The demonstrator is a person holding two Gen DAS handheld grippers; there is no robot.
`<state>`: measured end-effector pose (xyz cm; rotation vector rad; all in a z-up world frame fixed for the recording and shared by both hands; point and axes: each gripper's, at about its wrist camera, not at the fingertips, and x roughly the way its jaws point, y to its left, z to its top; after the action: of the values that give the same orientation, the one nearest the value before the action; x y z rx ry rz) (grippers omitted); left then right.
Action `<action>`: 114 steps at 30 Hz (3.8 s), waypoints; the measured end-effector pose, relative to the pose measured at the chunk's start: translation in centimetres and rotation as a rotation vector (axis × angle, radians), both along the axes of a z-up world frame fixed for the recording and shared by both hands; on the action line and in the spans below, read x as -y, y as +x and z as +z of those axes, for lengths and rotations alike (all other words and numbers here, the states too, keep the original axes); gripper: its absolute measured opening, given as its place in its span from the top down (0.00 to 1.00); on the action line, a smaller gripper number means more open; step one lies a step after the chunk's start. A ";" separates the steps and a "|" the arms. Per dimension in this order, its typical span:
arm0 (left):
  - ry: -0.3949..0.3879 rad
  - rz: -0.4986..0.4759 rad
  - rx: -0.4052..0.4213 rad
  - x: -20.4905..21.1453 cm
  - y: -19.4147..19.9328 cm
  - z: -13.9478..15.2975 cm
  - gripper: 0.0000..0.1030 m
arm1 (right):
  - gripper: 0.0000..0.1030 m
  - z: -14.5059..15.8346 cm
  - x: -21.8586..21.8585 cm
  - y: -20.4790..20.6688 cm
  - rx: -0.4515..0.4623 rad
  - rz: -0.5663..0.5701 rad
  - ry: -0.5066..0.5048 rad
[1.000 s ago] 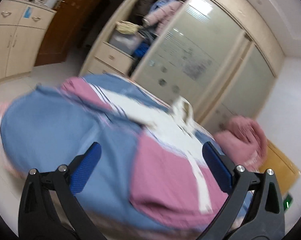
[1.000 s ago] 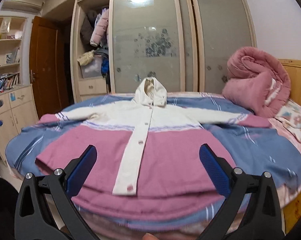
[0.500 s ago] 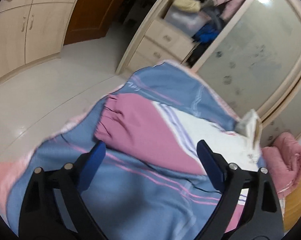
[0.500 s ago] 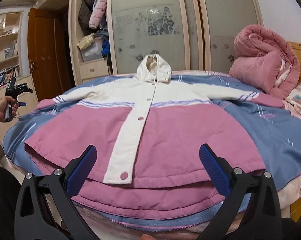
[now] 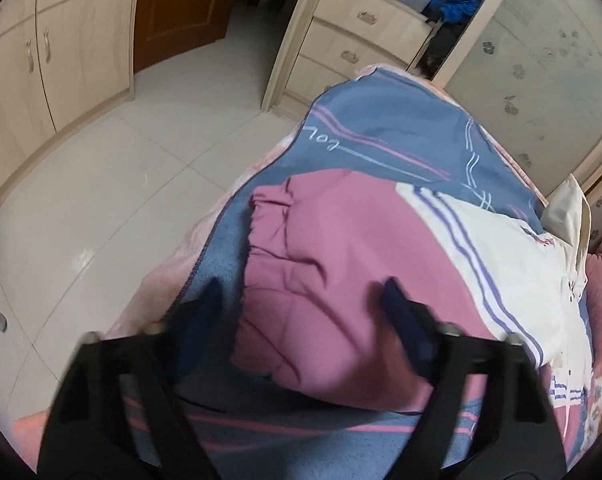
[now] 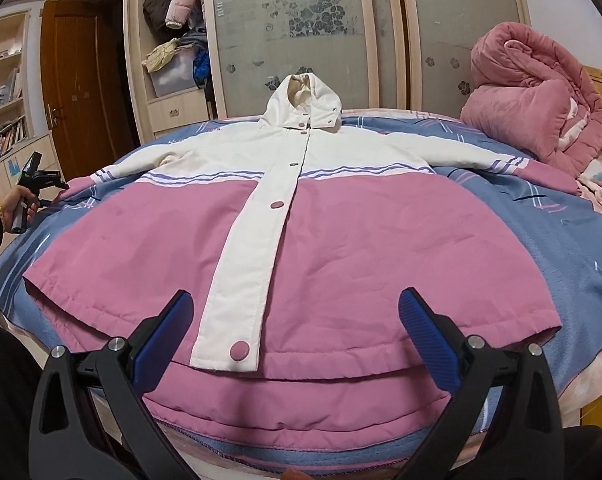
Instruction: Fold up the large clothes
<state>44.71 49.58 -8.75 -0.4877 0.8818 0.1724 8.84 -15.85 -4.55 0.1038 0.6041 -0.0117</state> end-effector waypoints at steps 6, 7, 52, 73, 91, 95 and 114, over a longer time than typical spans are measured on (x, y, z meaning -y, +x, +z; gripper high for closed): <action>0.062 0.028 0.001 0.6 -0.2 1.2 0.87 | 0.01 -0.2 0.2 0.1 -0.014 -0.011 0.004; 0.075 0.027 0.018 1.0 -0.2 1.9 0.89 | 0.01 -0.2 0.3 0.1 -0.014 -0.013 0.005; 0.466 -0.483 0.462 48.2 -14.9 12.5 0.02 | 0.01 2.3 3.6 -3.2 0.039 -0.009 0.108; 0.363 -0.405 0.365 44.0 -30.6 6.4 0.02 | 0.01 1.0 3.0 -2.9 0.106 -0.071 0.041; 0.331 -0.416 0.369 43.6 -30.2 5.4 0.02 | 0.01 0.5 2.8 -2.1 0.092 -0.079 0.020; 0.330 -0.435 0.365 44.1 -30.2 5.2 0.02 | 0.01 0.5 2.9 -2.0 0.088 -0.082 0.023; 0.333 -0.450 0.377 44.3 -30.6 5.1 0.02 | 0.01 0.2 2.9 -1.7 0.075 -0.071 0.054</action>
<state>14.16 5.30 -3.70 0.0005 0.5573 -0.1807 7.14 -18.73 -4.34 0.1775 0.5255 -0.0604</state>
